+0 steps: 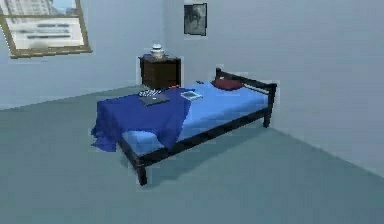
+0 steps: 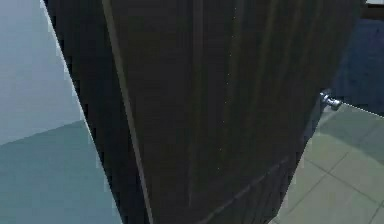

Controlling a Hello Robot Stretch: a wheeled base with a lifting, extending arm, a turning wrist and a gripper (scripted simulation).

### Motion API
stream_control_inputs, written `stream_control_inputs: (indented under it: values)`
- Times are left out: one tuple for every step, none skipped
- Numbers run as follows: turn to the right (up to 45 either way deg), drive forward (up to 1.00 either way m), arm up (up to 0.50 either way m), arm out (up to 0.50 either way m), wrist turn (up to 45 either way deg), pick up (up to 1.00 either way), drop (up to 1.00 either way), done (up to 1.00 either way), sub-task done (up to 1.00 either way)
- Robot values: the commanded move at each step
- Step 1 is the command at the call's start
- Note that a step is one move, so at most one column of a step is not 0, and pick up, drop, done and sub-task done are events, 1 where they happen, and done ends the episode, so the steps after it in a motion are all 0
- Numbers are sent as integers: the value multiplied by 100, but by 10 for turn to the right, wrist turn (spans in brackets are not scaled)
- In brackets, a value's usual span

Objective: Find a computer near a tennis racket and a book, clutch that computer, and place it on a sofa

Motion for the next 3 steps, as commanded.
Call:
stream_control_inputs:
  values:
    - [0, 100, 0, 0, 0, 0, 0, 0, 0]
    - [0, 35, 0, 0, 0, 0, 0, 0, 0]
    - [450, 0, 0, 0, 0, 0, 0, 0, 0]
